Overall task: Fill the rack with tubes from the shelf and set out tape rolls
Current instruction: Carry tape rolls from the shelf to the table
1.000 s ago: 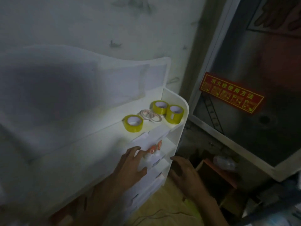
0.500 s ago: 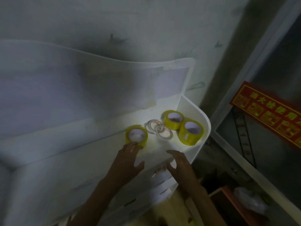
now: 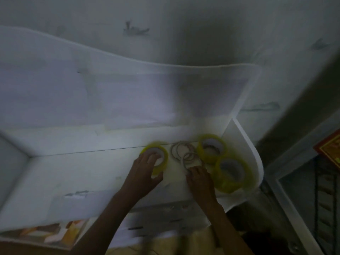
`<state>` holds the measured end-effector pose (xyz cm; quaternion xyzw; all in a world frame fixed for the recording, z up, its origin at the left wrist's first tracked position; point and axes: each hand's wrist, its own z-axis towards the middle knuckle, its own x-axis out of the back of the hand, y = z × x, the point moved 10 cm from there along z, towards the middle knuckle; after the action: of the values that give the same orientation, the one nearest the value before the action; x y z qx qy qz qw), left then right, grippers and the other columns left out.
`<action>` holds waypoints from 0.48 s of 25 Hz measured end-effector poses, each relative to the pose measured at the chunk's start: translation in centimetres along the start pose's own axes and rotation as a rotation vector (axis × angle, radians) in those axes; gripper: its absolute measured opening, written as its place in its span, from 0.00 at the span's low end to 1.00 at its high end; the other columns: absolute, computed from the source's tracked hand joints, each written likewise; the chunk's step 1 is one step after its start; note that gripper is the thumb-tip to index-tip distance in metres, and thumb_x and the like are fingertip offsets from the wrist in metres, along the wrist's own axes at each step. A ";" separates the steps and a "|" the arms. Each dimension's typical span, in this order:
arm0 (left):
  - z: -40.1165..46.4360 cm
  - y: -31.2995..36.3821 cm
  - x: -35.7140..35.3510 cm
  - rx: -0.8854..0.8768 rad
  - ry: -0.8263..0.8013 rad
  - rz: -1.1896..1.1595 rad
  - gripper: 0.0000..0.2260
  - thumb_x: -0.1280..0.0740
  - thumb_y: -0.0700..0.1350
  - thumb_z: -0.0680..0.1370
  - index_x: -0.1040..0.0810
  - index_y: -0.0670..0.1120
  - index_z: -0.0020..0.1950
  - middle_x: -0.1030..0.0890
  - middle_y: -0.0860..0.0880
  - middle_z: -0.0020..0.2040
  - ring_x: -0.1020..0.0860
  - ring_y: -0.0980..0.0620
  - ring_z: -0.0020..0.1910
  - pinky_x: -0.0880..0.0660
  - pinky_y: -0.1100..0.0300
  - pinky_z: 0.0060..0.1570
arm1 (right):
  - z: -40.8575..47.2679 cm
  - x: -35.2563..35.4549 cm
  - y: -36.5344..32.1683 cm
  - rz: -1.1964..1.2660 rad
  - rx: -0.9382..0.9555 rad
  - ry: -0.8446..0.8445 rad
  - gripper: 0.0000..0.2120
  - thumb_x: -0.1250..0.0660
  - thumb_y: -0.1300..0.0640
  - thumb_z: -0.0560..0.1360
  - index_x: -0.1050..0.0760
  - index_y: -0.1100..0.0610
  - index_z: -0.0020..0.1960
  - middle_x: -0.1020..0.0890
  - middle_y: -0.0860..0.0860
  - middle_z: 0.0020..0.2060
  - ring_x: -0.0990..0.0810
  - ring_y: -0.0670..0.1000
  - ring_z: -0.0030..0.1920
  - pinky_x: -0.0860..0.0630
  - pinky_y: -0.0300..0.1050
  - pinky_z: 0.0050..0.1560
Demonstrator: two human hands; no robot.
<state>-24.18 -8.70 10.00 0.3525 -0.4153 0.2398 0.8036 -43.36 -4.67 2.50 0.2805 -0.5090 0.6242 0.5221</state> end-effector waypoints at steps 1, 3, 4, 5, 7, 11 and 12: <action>0.5 0.1 -0.7 0.005 -0.014 -0.003 0.24 0.28 0.50 0.67 0.25 0.44 0.61 0.25 0.45 0.61 0.29 0.45 0.61 0.26 0.52 0.53 | -0.1 0.1 0.0 0.020 0.017 0.014 0.12 0.43 0.53 0.76 0.23 0.56 0.45 0.23 0.52 0.38 0.22 0.56 0.38 0.25 0.47 0.35; 1.2 0.1 -2.1 -0.008 -0.037 0.011 0.23 0.30 0.52 0.69 0.24 0.42 0.61 0.25 0.44 0.60 0.28 0.43 0.62 0.29 0.52 0.59 | -0.2 0.4 0.0 0.086 0.054 0.037 0.13 0.45 0.54 0.78 0.23 0.57 0.44 0.23 0.53 0.38 0.22 0.56 0.39 0.23 0.50 0.36; 1.5 0.2 -2.7 -0.015 -0.038 0.025 0.23 0.31 0.52 0.70 0.24 0.42 0.60 0.25 0.43 0.60 0.28 0.42 0.61 0.30 0.50 0.61 | 0.0 0.7 0.1 0.126 0.060 0.030 0.14 0.45 0.53 0.79 0.23 0.58 0.46 0.23 0.54 0.40 0.22 0.56 0.41 0.23 0.50 0.40; 2.0 0.3 -3.2 -0.019 -0.028 0.043 0.22 0.31 0.53 0.70 0.23 0.42 0.60 0.24 0.42 0.59 0.28 0.41 0.61 0.32 0.49 0.62 | 0.2 0.9 0.2 0.156 0.065 0.036 0.15 0.46 0.53 0.79 0.22 0.58 0.48 0.22 0.55 0.42 0.23 0.56 0.43 0.23 0.51 0.43; 2.8 0.7 -3.9 -0.022 -0.005 0.090 0.22 0.30 0.53 0.68 0.22 0.43 0.58 0.23 0.43 0.58 0.29 0.43 0.60 0.36 0.50 0.62 | 0.4 2.0 0.4 0.214 0.047 0.070 0.16 0.45 0.52 0.80 0.22 0.58 0.50 0.21 0.55 0.45 0.25 0.54 0.48 0.27 0.48 0.49; 5.1 1.2 -6.2 -0.080 -0.093 0.128 0.23 0.27 0.54 0.66 0.23 0.46 0.57 0.22 0.45 0.57 0.27 0.43 0.57 0.36 0.53 0.58 | 0.1 4.6 -0.4 0.288 0.072 0.148 0.15 0.42 0.51 0.81 0.21 0.58 0.51 0.20 0.54 0.47 0.23 0.54 0.51 0.27 0.46 0.53; 5.5 1.3 -7.0 -0.106 -0.128 0.127 0.23 0.28 0.54 0.66 0.23 0.46 0.57 0.23 0.44 0.57 0.26 0.43 0.57 0.35 0.51 0.59 | 0.0 4.8 -0.6 0.303 0.088 0.153 0.14 0.42 0.51 0.81 0.21 0.58 0.52 0.20 0.54 0.48 0.22 0.54 0.52 0.26 0.47 0.54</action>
<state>-31.59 -12.76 6.88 0.2969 -0.4996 0.2447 0.7761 -44.23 -2.95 6.95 0.1751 -0.4764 0.7370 0.4464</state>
